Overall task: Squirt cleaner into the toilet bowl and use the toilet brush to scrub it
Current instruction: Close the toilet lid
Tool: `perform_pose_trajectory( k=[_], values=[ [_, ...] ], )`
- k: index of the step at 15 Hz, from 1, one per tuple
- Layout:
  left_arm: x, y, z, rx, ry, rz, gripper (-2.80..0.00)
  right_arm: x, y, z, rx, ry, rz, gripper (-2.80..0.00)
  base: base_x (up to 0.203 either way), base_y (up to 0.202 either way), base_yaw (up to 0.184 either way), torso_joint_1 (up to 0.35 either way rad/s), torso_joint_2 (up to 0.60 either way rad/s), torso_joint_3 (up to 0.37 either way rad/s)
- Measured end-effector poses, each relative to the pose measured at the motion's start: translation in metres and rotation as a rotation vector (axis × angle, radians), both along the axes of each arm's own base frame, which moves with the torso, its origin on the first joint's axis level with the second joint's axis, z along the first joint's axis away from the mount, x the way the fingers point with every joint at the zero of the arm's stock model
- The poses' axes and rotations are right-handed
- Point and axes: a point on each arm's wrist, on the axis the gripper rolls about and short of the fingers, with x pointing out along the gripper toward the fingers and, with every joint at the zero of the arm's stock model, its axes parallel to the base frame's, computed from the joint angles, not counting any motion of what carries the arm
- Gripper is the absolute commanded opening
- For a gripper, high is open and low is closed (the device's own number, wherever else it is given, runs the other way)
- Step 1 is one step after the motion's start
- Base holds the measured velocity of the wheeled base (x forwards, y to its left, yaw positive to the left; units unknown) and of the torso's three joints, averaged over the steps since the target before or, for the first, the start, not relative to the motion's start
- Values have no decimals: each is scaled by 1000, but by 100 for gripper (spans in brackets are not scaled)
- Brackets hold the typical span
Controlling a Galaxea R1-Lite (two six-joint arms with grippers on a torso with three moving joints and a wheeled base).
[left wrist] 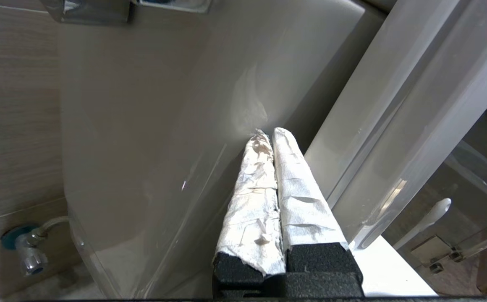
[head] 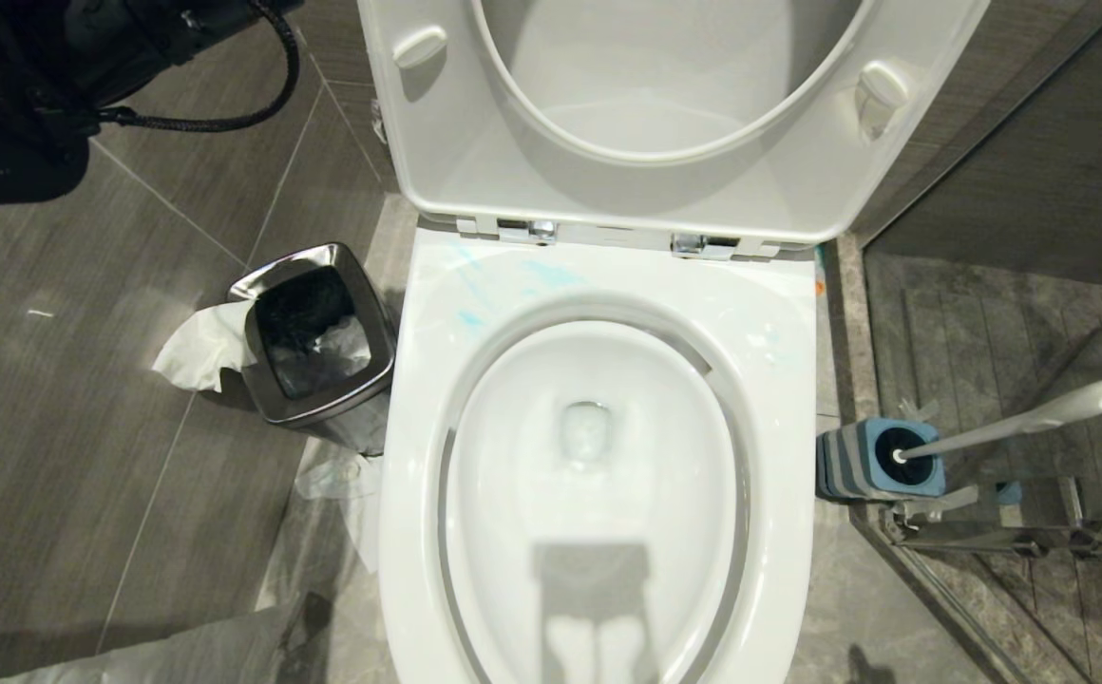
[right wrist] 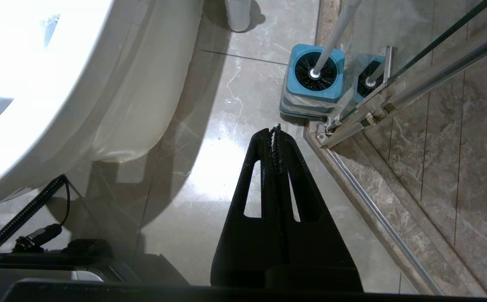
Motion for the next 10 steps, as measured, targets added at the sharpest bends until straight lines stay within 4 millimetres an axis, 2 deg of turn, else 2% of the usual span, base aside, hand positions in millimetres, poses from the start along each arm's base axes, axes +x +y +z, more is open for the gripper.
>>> perform_pose_trajectory(
  k=[10],
  values=[
    [-9, -1, 1, 55, 56, -174, -280, 0, 0, 0, 0, 0, 0, -280, 0, 0, 0, 0, 0, 0]
  ],
)
